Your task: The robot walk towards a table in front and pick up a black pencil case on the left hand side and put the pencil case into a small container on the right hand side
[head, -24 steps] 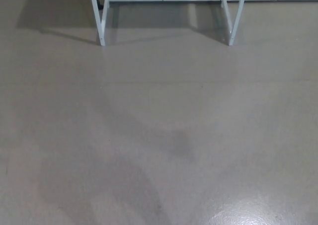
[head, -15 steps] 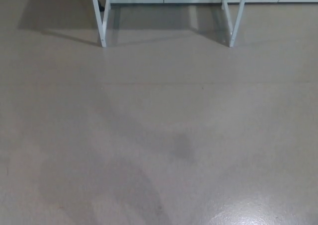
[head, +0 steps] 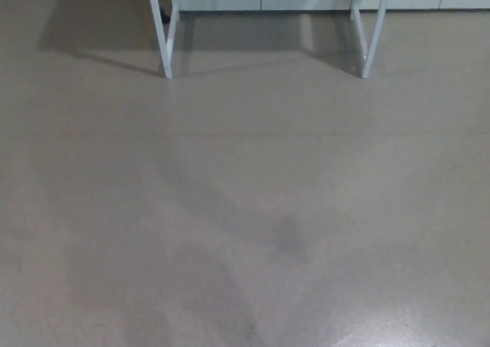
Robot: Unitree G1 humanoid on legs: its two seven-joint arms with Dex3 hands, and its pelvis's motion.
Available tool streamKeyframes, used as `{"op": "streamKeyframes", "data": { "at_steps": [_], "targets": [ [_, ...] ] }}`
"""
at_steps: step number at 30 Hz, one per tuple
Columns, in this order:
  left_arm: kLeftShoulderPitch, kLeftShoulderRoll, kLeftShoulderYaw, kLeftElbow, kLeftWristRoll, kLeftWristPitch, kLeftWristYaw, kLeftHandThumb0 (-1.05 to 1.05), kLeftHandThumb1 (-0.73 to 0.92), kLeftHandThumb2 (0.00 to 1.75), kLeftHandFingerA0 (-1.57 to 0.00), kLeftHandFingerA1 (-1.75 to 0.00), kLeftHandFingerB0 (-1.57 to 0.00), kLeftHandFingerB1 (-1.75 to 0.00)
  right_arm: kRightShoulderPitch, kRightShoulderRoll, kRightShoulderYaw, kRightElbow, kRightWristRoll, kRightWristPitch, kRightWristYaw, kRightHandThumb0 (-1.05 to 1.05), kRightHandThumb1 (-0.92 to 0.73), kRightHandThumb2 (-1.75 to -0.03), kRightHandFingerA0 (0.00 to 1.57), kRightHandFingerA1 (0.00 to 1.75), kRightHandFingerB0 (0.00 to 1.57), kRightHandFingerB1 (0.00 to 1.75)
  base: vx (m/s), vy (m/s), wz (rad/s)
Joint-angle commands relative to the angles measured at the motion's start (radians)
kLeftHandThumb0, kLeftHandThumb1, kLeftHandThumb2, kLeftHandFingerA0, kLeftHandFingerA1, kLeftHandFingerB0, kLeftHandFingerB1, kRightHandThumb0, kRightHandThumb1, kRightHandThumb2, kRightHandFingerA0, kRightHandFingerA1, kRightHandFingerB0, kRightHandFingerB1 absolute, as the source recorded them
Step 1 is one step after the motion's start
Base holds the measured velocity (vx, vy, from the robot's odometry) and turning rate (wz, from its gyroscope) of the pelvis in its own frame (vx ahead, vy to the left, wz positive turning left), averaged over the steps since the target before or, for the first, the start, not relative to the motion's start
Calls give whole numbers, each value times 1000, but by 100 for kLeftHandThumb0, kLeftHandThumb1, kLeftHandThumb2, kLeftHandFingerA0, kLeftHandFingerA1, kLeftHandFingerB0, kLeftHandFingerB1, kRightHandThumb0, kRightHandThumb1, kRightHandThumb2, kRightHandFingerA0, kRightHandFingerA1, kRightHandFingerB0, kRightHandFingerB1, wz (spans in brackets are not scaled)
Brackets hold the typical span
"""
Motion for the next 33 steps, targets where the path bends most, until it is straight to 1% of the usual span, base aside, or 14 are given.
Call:
{"op": "streamKeyframes", "data": {
  "at_steps": [1,6,10,12,13,14,15,16,17,29,30,31,32,33],
  "targets": [
    [-4,39,-26,24,27,-76,-2,-22,59,60,-25,-41,-18,-34,11,-6,3,10,11,-24,7,-33,-54,-57,40,40,35,34,128,274,-23],
    [-18,36,-14,50,-6,-68,-12,-18,59,59,-30,-42,-18,-33,5,-8,5,30,10,-35,2,-31,-54,-56,42,39,36,34,182,338,-20],
    [-16,41,-36,44,19,-86,9,-21,59,60,-24,-42,-19,-34,-3,-11,9,40,7,-36,0,-33,-54,-56,43,39,36,34,199,119,4],
    [-17,42,-42,46,20,-87,13,-21,58,59,-29,-42,-21,-35,-1,-11,9,37,9,-38,3,-32,-54,-56,41,40,36,35,173,-3,13],
    [-18,45,-47,50,25,-96,18,-15,42,87,-22,-54,-10,-48,-3,-11,9,38,10,-40,5,-32,-54,-56,42,40,36,34,188,-42,14],
    [-20,47,-51,49,28,-101,21,-15,42,87,-22,-54,-10,-48,-8,-10,9,40,11,-40,6,-32,-54,-56,42,40,36,34,227,-90,8],
    [-22,47,-53,51,28,-100,23,-22,58,59,-30,-42,-20,-35,-9,-10,5,44,17,-45,11,-31,-54,-56,41,40,36,35,233,-130,9],
    [-24,46,-52,52,26,-100,25,-14,41,86,-21,-54,-11,-48,-10,-9,3,45,19,-47,12,-32,-54,-56,42,40,37,35,229,-155,10],
    [-23,45,-54,50,25,-104,28,-20,58,59,-28,-43,-21,-35,-11,-7,1,44,22,-45,13,-31,-54,-56,41,40,36,35,115,-171,13],
    [-16,49,-67,43,27,-110,32,-21,58,59,-29,-42,-21,-35,-13,-14,18,53,6,-43,4,-31,-55,-56,40,39,36,34,256,-97,5],
    [-16,51,-66,33,23,-105,27,-21,58,59,-28,-42,-21,-35,-17,-12,18,48,9,-40,6,-38,-48,-68,36,46,33,42,195,77,-20],
    [-17,50,-65,34,21,-102,27,-20,58,59,-29,-42,-20,-34,-10,-11,19,31,9,-33,6,-31,-55,-56,41,39,35,34,234,128,-23],
    [-17,50,-65,34,20,-101,26,-13,41,87,-21,-54,-11,-48,-5,-11,23,21,6,-29,4,-32,-55,-56,41,39,35,34,137,169,-15],
    [-15,49,-65,33,19,-102,26,-13,41,87,-21,-54,-11,-48,-1,-12,26,15,2,-28,1,-32,-55,-56,41,39,35,34,239,179,-14]
  ]
}}
